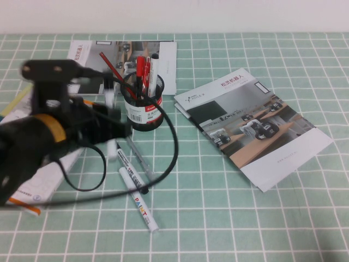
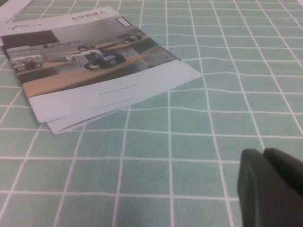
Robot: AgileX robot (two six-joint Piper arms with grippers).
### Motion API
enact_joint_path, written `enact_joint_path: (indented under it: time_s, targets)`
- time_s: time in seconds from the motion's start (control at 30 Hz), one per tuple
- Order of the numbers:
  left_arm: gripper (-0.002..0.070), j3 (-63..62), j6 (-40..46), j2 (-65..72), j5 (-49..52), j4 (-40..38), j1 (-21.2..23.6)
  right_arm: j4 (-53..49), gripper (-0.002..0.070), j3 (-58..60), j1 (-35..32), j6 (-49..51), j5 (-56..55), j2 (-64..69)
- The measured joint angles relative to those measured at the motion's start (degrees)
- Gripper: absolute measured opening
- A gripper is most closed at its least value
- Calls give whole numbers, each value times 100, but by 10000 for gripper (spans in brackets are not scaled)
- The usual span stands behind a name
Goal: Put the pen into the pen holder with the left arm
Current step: Place the pen onto the pen holder
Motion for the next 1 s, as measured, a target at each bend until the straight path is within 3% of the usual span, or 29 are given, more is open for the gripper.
enact_joint_path:
  time_s: [0.13,0.37,0.67,1.0]
  targets:
    - [109,419,95,-90,-2212,42,231,0,-20,0,0,0,0,0]
    - [109,206,144,1028,-4614,56,635,0,-20,0,0,0,0,0]
    - [109,-1149,157,2784,-4586,56,671,0,-20,0,0,0,0,0]
    - [109,-1227,643,3243,-4237,-410,671,0,-20,0,0,0,0,0]
